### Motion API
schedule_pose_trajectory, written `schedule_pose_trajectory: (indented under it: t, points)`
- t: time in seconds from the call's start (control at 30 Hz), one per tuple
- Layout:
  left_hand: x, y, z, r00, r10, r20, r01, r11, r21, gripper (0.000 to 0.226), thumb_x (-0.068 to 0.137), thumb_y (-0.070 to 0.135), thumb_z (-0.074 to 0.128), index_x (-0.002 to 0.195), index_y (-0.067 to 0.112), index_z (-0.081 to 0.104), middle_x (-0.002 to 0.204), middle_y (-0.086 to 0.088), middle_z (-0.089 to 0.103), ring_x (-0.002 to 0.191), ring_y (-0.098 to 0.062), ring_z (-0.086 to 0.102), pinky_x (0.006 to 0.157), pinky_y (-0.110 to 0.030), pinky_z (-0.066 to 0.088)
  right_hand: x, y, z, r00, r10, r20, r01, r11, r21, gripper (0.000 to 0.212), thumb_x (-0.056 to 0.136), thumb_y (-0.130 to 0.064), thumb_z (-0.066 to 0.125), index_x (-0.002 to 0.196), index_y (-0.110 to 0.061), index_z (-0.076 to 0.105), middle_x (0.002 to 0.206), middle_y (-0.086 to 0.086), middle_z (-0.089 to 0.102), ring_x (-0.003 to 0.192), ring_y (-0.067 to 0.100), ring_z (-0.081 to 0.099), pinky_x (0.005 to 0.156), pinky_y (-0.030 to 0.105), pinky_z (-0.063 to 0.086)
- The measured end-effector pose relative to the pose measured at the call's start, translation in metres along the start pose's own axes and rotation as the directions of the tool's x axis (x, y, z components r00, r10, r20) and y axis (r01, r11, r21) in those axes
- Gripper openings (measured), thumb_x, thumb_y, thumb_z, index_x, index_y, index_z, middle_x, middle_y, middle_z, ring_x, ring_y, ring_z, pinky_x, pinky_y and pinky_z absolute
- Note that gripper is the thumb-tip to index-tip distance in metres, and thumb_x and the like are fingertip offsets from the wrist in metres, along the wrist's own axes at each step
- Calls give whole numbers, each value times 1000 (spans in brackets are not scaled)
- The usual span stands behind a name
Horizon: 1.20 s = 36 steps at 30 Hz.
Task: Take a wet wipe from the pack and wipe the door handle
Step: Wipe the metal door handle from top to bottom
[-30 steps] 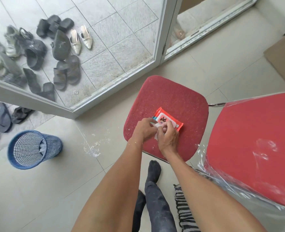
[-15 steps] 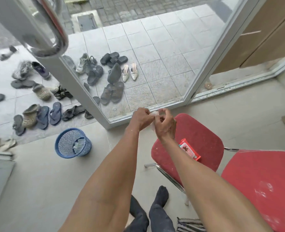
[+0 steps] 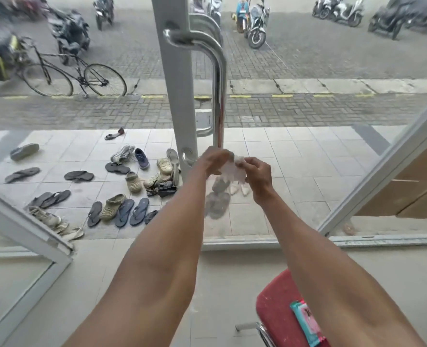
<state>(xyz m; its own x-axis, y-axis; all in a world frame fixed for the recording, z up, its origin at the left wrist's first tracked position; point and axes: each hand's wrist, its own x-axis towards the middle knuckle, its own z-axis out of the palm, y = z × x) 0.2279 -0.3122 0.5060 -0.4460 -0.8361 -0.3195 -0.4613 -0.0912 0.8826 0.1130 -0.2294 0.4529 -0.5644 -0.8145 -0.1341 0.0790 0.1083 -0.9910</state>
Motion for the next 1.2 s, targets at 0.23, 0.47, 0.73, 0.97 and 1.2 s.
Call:
schedule_pose_trajectory:
  t: [0.23,0.47,0.73,0.97,1.2]
  points:
    - [-33,89,-92,949,225,-221,-232,973,-4,14,84,5,56,72,11,60,76,-11,56,72,-23,54,62,-29,46,4,-119,50,965,-189,182,139,957,256,41,68,-11,76,107,-8,62,95,14,72,86,30,72,75,41,60]
    - [-48,147,-150,836,332,-437,-460,858,-228,18,82,5,67,99,6,74,95,-13,74,83,-22,71,65,-27,62,13,-201,63,883,-375,282,326,923,206,23,76,-15,83,97,-12,76,84,8,72,81,24,68,73,36,56]
    - [-65,168,-184,734,325,-596,-551,798,-243,12,87,7,66,78,13,70,88,-11,70,80,-19,68,68,-31,63,8,-253,71,803,-532,269,524,845,108,18,80,-8,82,73,-14,66,61,-8,67,55,3,62,52,19,49]
    - [-62,163,-213,680,261,-685,-528,823,-211,13,85,10,65,72,14,67,90,-12,69,75,-19,62,51,-25,55,21,-296,87,889,-433,148,380,879,288,26,81,-6,82,94,-14,61,82,10,72,55,12,64,54,19,54]
    - [-41,139,-213,682,187,-707,-466,856,-224,11,82,20,71,73,14,68,73,-11,68,43,-12,52,45,-21,45,50,-312,107,915,-402,-16,402,912,77,34,74,-20,89,101,-9,71,85,9,73,59,11,66,55,19,56]
